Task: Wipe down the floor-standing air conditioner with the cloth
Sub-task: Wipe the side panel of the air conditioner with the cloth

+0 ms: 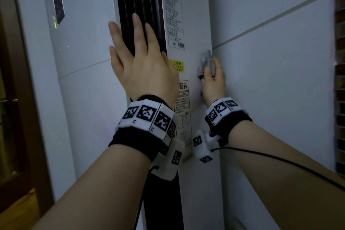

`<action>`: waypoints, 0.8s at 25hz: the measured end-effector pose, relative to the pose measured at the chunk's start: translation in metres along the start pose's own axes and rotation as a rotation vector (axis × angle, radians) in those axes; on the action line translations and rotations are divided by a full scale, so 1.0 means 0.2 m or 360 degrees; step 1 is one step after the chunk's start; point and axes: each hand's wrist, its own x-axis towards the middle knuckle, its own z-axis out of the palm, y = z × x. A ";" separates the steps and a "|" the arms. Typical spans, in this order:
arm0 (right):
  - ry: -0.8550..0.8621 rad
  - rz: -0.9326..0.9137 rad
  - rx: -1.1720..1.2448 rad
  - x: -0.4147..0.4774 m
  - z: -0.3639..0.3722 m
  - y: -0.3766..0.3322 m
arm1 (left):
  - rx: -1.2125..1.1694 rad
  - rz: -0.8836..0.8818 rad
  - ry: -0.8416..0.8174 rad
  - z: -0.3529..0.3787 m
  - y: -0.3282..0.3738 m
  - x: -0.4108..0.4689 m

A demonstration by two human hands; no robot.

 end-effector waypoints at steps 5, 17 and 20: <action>0.0025 0.0007 -0.0005 -0.01 0.00 0.01 | -0.0017 0.0018 -0.0004 -0.01 -0.01 0.00; 0.0057 0.0155 0.0085 -0.03 -0.03 0.04 | -0.0011 0.0032 -0.0003 0.00 -0.01 0.00; 0.0096 0.0232 0.0059 -0.06 -0.02 0.03 | -0.0025 0.0026 -0.0008 0.00 -0.01 0.00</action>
